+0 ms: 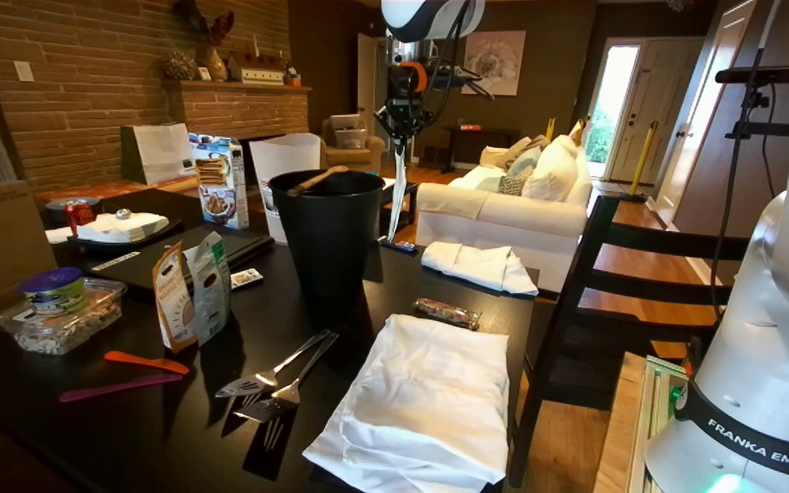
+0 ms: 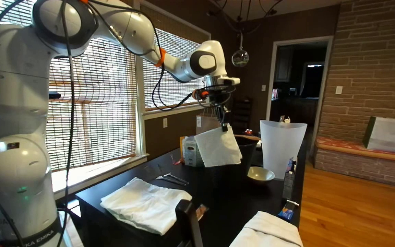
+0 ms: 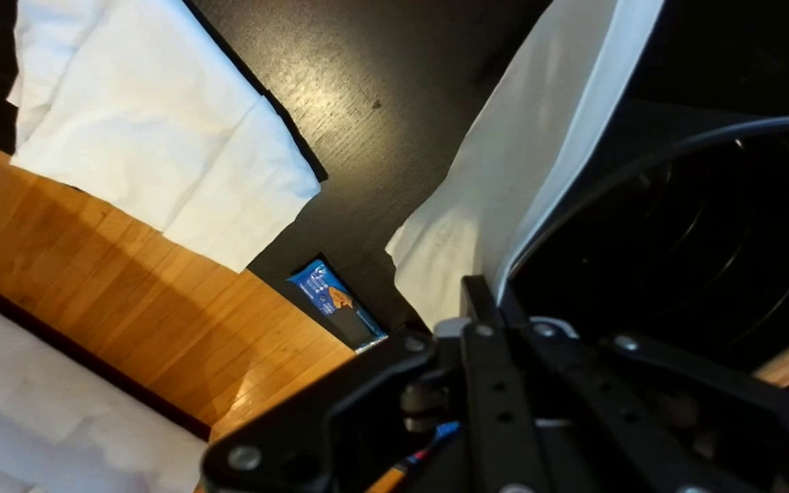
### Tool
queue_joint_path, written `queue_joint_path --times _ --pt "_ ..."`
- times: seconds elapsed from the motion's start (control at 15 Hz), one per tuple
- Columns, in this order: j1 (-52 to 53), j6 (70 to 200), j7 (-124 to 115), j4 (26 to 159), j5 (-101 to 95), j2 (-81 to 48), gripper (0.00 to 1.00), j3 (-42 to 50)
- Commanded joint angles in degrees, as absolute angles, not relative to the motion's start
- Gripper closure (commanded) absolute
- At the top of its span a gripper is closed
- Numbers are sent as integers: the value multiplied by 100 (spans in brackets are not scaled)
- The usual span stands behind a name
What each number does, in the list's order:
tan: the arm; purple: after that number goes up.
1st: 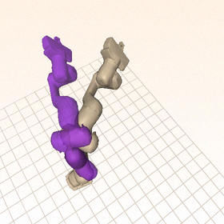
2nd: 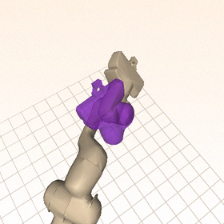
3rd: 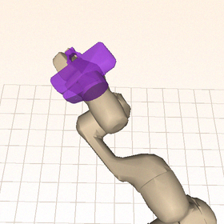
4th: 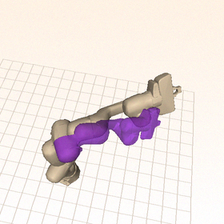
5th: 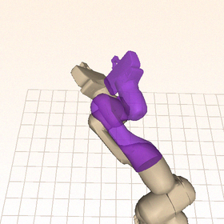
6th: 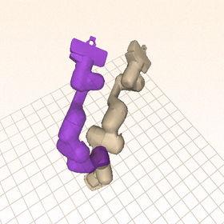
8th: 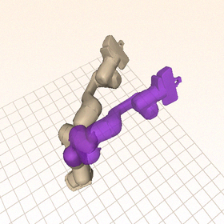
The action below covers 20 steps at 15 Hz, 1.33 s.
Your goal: Put the wooden spoon and paper towel on the black bucket
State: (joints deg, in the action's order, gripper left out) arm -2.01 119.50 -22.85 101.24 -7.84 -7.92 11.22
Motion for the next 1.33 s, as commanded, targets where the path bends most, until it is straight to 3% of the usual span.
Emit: queue_joint_path --times 0.0,0.4,1.27 --pt "-329 11931 -2290 10118 -801 -800 98 1000" --pt "-349 11782 -2429 9675 -754 -974 97 1015" --pt "-243 10244 -3897 6886 -442 -2541 97 939"
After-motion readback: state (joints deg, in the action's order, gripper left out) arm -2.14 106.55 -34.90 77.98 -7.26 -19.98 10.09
